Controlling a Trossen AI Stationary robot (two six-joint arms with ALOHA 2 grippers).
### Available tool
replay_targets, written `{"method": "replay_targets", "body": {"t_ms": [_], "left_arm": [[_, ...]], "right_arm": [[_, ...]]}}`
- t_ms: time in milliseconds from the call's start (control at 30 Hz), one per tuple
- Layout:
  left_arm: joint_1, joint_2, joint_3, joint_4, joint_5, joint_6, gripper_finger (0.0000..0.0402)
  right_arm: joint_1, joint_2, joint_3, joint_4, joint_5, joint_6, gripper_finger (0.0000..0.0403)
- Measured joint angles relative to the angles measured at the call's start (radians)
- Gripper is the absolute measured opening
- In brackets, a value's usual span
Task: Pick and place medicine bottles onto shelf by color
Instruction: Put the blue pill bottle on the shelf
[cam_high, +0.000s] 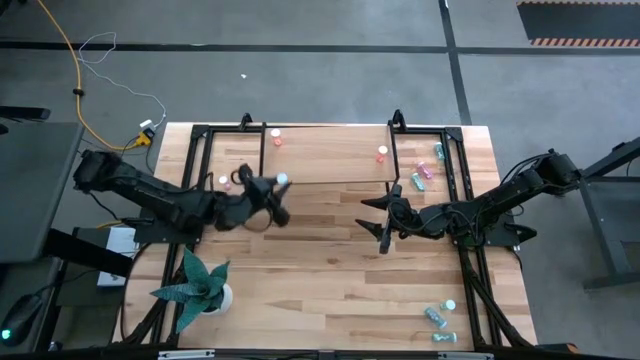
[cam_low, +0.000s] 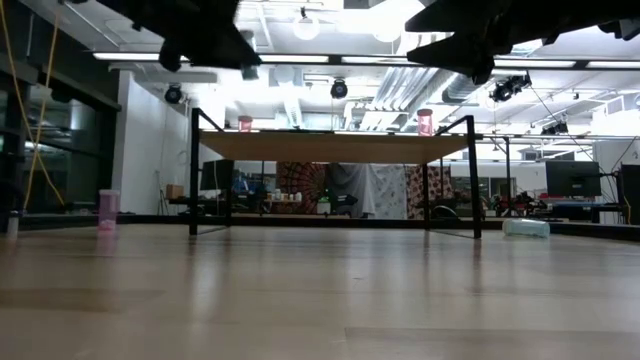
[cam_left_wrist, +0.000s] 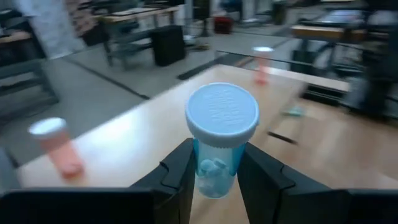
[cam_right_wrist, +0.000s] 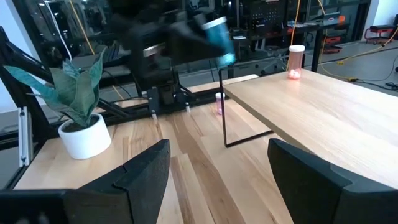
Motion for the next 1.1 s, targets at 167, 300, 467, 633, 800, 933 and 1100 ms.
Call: {"method": "replay_targets", "body": {"t_ms": [167,300,467,633,800,933,1100], "left_arm": [[0.16,0.0,0.055,-0.042,0.08,-0.027,0.0094],[0.269,0.014,0.075,-0.155,0.175,-0.125,0.0094],[0.341,0.033,0.076,-0.273,0.233,-0.234,0.0094],[0.363,0.047,0.076,-0.282,0.226,-0.254,0.0094],[0.373,0.063,0.077,-0.268,0.213,-0.254,0.0094],[0.373,0.096,0.077,-0.264,0.201,-0.253,0.0094],[0.375,0.137,0.08,-0.228,0.158,-0.249,0.0094]], "right_arm": [[0.0,0.0,0.0,0.005,0.0,0.0,0.0262],[0.0,0.0,0.0,0.005,0.0,0.0,0.0262],[0.0,0.0,0.0,0.005,0.0,0.0,0.0262],[0.0,0.0,0.0,0.005,0.0,0.0,0.0262],[0.0,0.0,0.0,0.005,0.0,0.0,0.0262],[0.0,0.0,0.0,0.005,0.0,0.0,0.0262],[0.0,0.0,0.0,0.005,0.0,0.0,0.0262]]}}
